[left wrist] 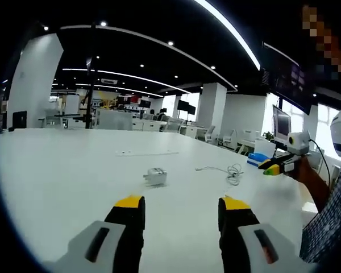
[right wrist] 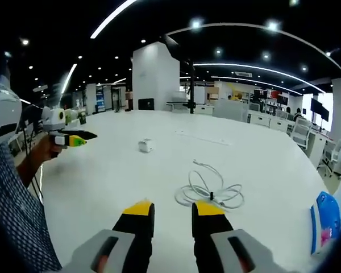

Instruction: Plug the desk Type‑C cable into the charger adapter.

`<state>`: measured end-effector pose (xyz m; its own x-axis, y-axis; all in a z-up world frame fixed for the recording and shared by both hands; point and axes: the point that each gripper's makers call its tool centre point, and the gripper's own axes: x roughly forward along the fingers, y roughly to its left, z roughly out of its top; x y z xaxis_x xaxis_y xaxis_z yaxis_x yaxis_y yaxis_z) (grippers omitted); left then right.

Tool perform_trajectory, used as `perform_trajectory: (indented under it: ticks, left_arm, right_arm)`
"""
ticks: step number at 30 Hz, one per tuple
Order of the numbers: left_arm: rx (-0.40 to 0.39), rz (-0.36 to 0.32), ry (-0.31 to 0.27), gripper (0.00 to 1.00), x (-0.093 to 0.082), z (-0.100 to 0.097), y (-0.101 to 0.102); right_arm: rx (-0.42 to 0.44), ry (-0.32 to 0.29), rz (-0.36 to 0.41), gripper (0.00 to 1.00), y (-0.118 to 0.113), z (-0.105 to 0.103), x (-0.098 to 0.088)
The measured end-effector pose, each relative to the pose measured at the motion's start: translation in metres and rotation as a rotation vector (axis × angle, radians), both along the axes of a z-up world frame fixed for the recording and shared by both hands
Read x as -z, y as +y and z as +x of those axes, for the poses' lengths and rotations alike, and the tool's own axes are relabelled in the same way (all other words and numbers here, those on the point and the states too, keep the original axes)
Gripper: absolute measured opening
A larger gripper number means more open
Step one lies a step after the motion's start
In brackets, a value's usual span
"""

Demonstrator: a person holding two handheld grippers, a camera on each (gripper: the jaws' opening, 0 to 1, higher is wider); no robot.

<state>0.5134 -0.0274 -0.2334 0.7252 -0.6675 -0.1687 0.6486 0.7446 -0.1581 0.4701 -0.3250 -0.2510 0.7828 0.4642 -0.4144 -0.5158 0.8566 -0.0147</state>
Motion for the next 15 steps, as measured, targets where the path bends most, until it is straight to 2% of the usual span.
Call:
perform_trajectory:
  ticks: [3,8,11,14,15]
  left_arm:
    - [0.03,-0.01,-0.025,0.51,-0.006,-0.003,-0.004]
    - [0.046,-0.01,-0.016,0.51,-0.009,-0.002,-0.006]
    - [0.065,-0.058,0.003,0.51,-0.013,-0.004,-0.008]
    - [0.064,-0.059,0.003,0.52,-0.014,-0.004,-0.008]
    - [0.054,-0.033,-0.008,0.52,-0.013,-0.002,-0.007]
  right_arm:
    - [-0.005,-0.005,0.019,0.29,0.002,-0.001,-0.003]
    - [-0.006,0.001,0.006,0.28,0.0,0.001,0.0]
    - [-0.007,-0.002,-0.002,0.28,0.0,0.001,-0.001]
    - [-0.007,-0.003,-0.002,0.28,0.0,0.001,-0.001]
    - [-0.008,-0.007,-0.008,0.28,0.0,0.001,-0.003]
